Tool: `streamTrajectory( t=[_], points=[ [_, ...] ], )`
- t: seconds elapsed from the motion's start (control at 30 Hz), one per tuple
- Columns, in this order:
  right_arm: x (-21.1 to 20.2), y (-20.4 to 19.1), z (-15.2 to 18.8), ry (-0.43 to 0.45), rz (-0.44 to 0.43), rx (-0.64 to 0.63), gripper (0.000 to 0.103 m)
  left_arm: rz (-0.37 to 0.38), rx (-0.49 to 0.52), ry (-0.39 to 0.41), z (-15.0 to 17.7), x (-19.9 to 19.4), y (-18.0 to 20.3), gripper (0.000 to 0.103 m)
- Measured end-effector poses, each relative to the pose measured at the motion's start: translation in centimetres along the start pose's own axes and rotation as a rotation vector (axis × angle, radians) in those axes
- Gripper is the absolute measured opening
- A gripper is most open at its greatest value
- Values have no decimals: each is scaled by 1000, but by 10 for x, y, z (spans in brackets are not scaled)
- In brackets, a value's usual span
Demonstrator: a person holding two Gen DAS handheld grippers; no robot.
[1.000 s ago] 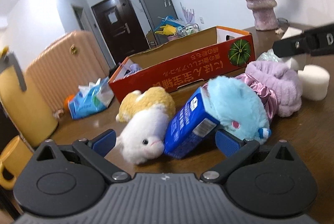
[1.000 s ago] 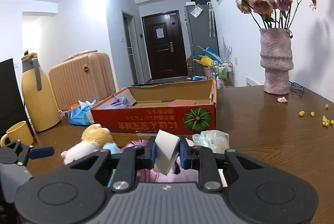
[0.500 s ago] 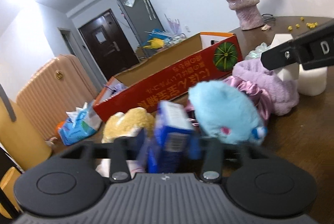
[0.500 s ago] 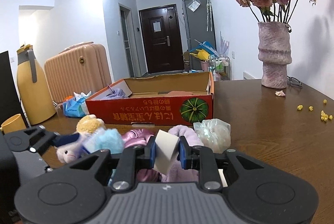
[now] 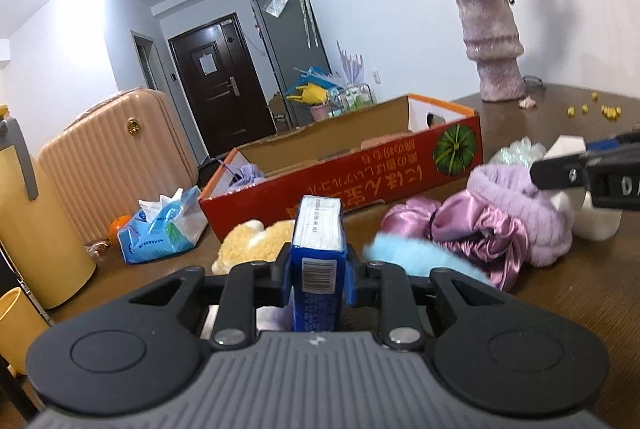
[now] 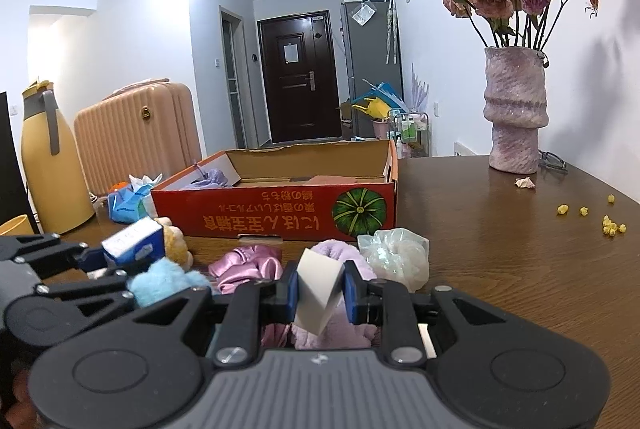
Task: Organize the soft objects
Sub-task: 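Carry the carton and wedge in both grippers over the cardboard box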
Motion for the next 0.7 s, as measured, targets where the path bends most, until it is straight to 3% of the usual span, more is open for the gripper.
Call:
streamTrajectory(
  t=[0.7],
  points=[
    [-3, -17, -15, 87, 15, 0, 22, -6, -229, 94, -30, -28, -34, 24]
  ],
)
Point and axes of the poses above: each gripper's, at about its wrist camera, not at the fingertips, and x roughly the way its jaws point, y to its right, z to its underside, the point moved 6 cm from there along x, roughly the way its jaws point, and after that the axes turned 4 degrees about z, right-handed, at the moved point
